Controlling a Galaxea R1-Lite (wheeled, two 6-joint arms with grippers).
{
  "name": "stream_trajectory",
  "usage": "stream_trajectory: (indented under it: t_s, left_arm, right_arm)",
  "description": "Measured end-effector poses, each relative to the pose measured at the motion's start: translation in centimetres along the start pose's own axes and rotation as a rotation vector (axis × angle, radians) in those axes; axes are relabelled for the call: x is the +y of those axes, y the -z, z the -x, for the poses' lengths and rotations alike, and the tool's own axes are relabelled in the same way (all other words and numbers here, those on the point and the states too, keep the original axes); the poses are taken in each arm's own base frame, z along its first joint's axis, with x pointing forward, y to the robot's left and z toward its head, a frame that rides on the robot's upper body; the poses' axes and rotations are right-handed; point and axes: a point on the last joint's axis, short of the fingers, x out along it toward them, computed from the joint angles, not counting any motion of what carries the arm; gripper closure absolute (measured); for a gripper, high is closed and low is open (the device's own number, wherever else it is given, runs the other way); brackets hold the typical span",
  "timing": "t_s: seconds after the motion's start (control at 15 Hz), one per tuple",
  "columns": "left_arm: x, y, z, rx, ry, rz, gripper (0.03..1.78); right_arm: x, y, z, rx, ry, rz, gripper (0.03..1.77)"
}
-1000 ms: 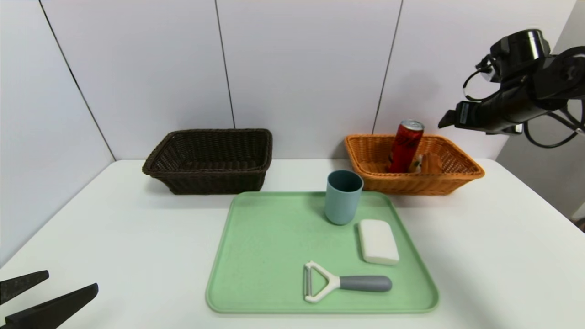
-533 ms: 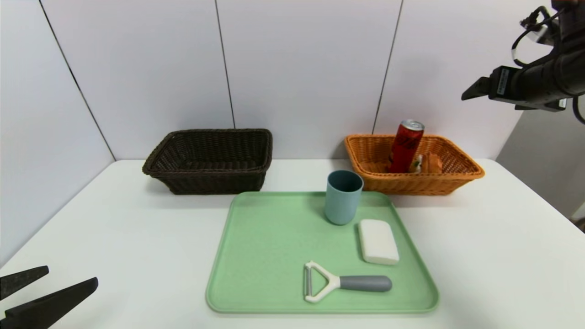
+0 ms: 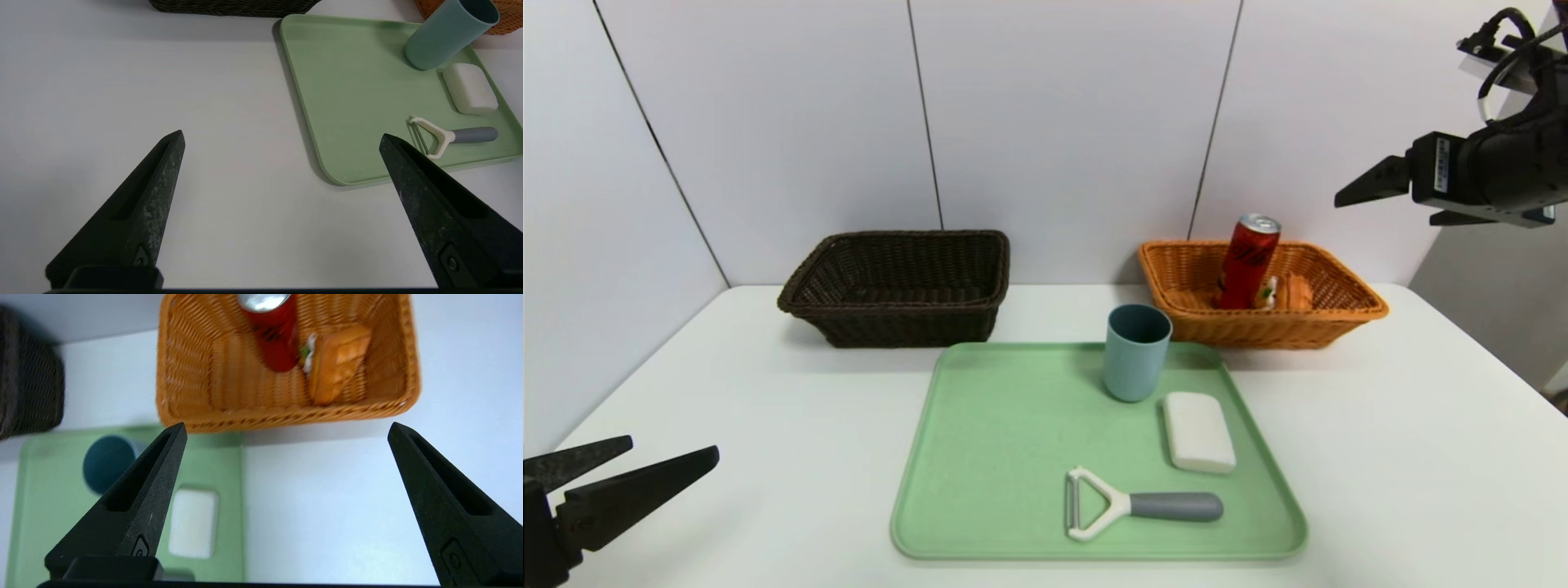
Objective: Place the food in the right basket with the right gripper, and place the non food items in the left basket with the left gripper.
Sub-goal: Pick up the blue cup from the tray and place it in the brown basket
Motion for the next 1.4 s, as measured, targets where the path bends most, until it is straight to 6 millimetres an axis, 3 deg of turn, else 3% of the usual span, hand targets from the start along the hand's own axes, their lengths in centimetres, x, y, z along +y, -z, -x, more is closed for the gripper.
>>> stream_trajectory:
  t_s: [0.33,0.53,1.0,1.4]
  left_arm:
    - [-0.6,-2.4,-2.3,0.012,0.162,-0.034,0.12]
    - [-1.5,-3.5,-5.1,0.012,0.263,-0.072,0.12]
    - [-6.2,-4.6,-12.4,-0.006,0.517,-0.165,0.12]
    - [-10.5,-2.7,-18.6,0.021,0.664,-0.247,0.12]
  right_arm:
    - [2.7,4.2,2.4,0.102,-0.198,0.085,0.11]
    - [3.6,6.2,4.1,0.124,-0.257,0.143,0.11]
    - [2.8,8.1,8.5,0.055,-0.331,0.259,0.11]
    - [2.3,8.5,9.8,0.027,-0.333,0.255,0.11]
